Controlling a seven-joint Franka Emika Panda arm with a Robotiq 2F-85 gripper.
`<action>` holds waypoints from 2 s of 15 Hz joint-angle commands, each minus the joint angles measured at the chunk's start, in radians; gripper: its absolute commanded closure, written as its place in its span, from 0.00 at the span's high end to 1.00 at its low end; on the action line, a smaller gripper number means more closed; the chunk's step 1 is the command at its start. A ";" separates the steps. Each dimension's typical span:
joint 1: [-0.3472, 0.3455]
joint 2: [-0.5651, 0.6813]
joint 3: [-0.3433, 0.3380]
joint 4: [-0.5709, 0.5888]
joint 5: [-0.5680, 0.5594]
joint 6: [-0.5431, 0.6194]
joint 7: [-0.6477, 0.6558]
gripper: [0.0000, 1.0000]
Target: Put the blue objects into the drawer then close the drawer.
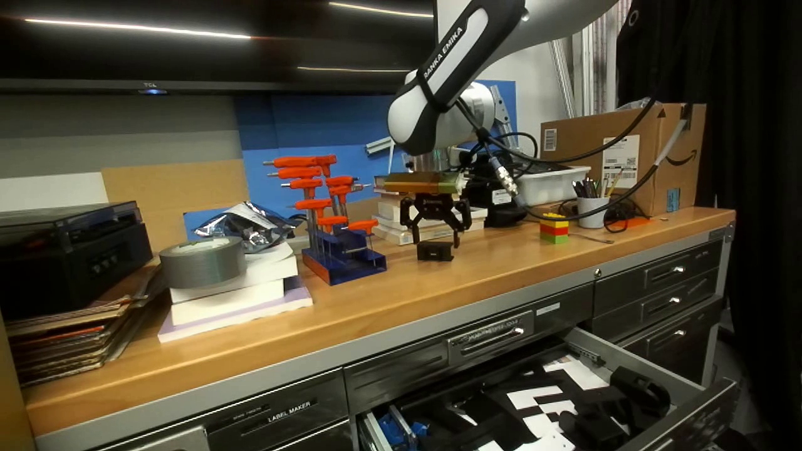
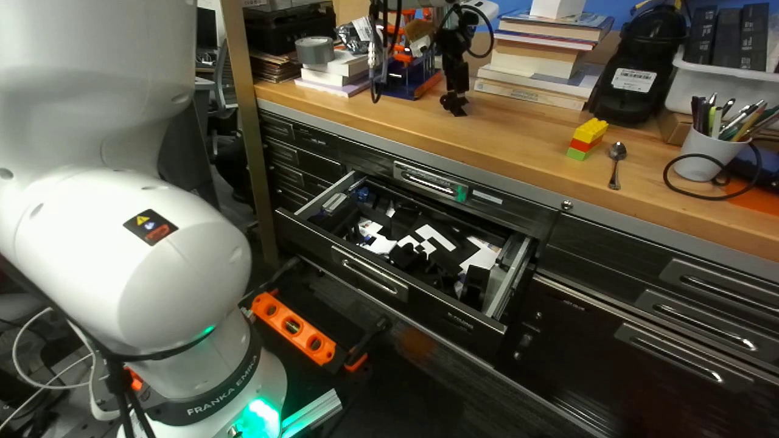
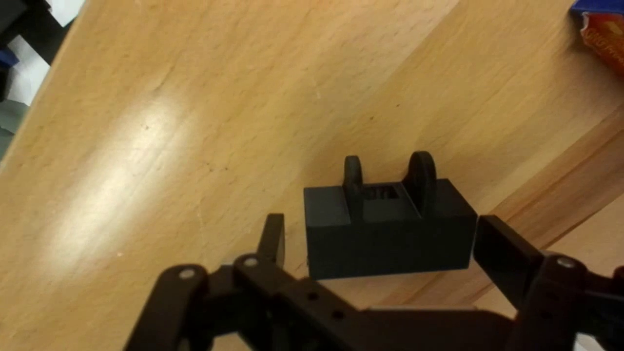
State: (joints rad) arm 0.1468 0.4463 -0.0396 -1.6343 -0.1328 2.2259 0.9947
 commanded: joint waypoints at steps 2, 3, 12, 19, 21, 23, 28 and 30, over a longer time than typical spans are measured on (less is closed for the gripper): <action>-0.003 0.049 0.000 0.070 0.025 -0.004 -0.025 1.00; -0.002 0.054 -0.001 0.076 0.023 -0.005 -0.024 1.00; 0.000 0.076 -0.002 0.093 0.020 -0.016 -0.045 0.60; 0.011 0.017 -0.006 0.073 0.005 -0.193 -0.083 0.60; 0.011 -0.031 -0.002 0.030 0.004 -0.211 -0.084 0.60; 0.009 -0.090 0.007 -0.032 0.005 -0.208 -0.107 0.60; 0.004 -0.335 0.038 -0.316 0.003 -0.114 -0.148 0.60; -0.001 -0.425 0.057 -0.419 0.011 -0.093 -0.170 0.60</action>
State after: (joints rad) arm 0.1544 0.1948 -0.0069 -1.8572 -0.1312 2.0677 0.8674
